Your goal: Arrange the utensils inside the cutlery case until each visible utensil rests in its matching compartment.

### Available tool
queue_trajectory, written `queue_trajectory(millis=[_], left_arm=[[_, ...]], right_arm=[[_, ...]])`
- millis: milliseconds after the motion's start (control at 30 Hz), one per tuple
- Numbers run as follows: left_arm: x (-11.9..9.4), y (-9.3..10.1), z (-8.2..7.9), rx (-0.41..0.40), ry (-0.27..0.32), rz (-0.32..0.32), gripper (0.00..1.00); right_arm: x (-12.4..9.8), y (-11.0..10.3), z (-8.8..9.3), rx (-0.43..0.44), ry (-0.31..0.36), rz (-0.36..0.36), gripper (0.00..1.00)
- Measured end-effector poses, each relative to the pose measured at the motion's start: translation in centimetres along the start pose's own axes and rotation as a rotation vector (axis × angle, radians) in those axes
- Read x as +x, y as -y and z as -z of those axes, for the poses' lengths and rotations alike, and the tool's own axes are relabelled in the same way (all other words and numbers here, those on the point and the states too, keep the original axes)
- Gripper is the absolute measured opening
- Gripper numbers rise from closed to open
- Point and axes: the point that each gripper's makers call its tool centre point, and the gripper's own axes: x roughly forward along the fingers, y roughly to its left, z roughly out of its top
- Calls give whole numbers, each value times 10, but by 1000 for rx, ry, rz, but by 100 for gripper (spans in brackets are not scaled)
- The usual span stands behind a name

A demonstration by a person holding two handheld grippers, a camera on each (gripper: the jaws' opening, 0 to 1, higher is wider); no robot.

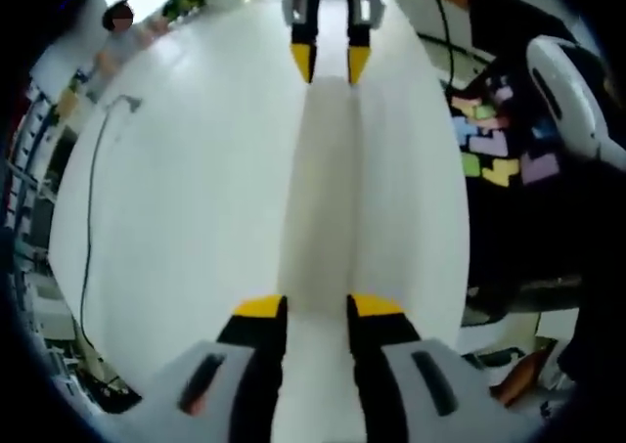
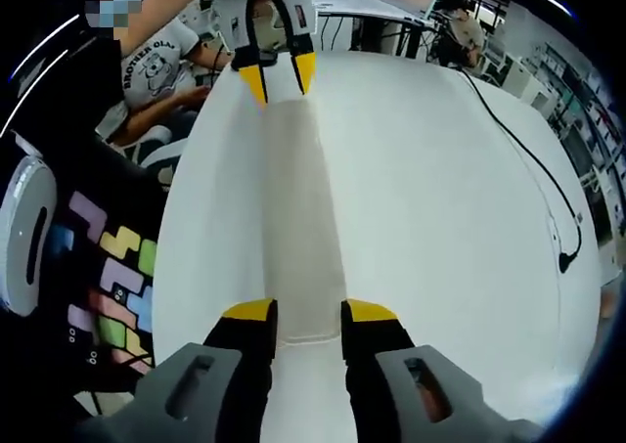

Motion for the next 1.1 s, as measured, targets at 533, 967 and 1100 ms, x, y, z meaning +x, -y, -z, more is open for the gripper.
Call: queue_trajectory(millis=[533,967,1100], left_arm=[[11,-5,0,-30,-93,23,24],[13,-4,2,-37,-196,42,25],[13,-3,3,-29,-215,45,25]], right_arm=[[0,9,6,-19,-98,15,25],[1,8,5,-30,-99,13,25],[1,8,4,-22,-88,13,25]])
